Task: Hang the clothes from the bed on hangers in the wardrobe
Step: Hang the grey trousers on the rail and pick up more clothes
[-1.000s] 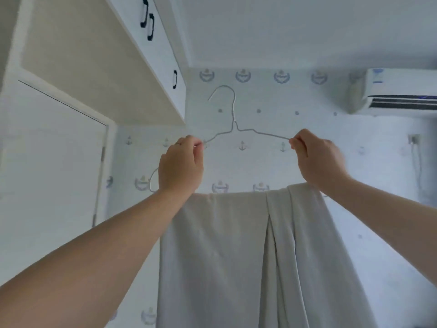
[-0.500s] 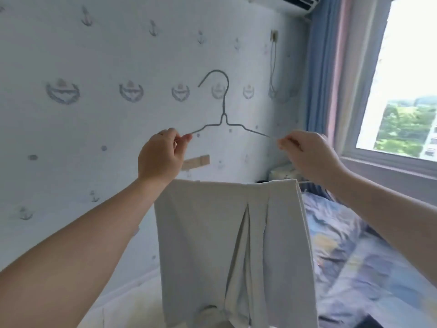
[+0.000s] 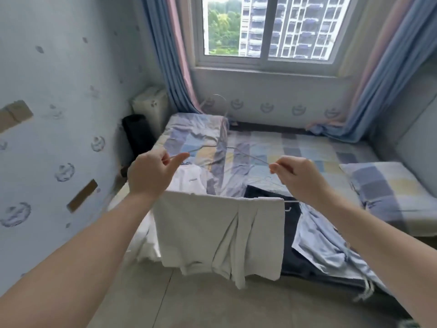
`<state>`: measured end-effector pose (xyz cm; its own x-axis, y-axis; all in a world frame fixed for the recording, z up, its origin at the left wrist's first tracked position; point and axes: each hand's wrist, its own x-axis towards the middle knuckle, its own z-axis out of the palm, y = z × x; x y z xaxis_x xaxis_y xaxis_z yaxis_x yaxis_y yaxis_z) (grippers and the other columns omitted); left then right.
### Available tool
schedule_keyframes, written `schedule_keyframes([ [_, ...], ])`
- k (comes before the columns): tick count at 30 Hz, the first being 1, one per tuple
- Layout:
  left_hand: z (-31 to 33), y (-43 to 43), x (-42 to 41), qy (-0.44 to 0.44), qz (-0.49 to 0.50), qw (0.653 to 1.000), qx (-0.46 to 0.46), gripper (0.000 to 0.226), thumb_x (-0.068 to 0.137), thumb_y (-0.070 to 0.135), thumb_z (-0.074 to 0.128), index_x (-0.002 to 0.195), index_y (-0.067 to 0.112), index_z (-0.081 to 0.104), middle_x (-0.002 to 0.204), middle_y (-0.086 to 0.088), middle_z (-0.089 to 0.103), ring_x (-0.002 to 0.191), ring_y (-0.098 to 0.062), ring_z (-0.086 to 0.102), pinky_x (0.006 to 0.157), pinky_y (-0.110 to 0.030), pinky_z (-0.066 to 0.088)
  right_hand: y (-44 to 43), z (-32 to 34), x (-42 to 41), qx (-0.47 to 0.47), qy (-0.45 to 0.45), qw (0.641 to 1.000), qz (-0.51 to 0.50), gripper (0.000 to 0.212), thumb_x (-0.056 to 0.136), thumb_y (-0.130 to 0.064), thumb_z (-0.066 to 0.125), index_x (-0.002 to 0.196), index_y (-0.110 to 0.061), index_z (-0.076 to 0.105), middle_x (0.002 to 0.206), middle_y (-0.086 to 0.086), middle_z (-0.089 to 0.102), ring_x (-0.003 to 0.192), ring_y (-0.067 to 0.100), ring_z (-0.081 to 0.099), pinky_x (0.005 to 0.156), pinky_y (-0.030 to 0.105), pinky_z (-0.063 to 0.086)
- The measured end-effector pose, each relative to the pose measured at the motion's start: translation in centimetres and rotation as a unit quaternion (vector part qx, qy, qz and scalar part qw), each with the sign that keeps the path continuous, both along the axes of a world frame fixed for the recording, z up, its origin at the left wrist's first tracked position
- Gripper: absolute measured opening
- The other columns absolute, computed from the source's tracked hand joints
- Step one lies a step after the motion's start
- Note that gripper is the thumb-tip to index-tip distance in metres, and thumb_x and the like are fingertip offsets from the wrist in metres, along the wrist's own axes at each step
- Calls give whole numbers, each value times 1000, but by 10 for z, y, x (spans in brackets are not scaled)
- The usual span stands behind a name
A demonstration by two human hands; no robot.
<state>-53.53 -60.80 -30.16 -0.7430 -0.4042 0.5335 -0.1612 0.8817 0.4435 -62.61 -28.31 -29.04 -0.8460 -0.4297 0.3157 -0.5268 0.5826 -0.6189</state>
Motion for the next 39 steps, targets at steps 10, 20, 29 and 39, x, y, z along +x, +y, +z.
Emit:
schedule_keyframes([
  [10, -38, 97, -113, -67, -175, 981, 51, 60, 79, 75, 49, 55, 21, 36, 49, 4, 43, 49, -17, 42, 47, -28, 25, 112, -34, -27, 12, -8, 989, -145, 21, 95, -31, 60, 80, -19, 68, 56, -4, 59, 54, 16, 54, 56, 37, 47],
  [20, -99, 149, -241, -156, -160, 973, 58, 58, 84, 70, 56, 64, 16, 49, 61, 2, 55, 60, -20, 51, 52, -29, 34, 165, -108, -153, 18, -99, 982, -157, 19, 97, -29, 58, 81, -22, 66, 59, -3, 60, 54, 10, 53, 56, 32, 44],
  [29, -162, 167, -335, -244, -120, 957, 96, 50, 88, 63, 57, 64, 21, 44, 64, 4, 51, 72, -24, 51, 57, -35, 34, 180, -177, -284, 65, -228, 966, -104, 14, 98, -21, 55, 91, -17, 66, 76, 2, 65, 72, 16, 58, 68, 31, 44],
  [39, -271, 162, -420, -332, -79, 935, 99, 41, 94, 58, 54, 87, 19, 62, 93, -2, 66, 95, -31, 56, 84, -42, 44, 159, -274, -384, 177, -269, 938, -130, 16, 97, -23, 54, 97, -21, 70, 90, -3, 63, 89, 21, 57, 80, 35, 45],
])
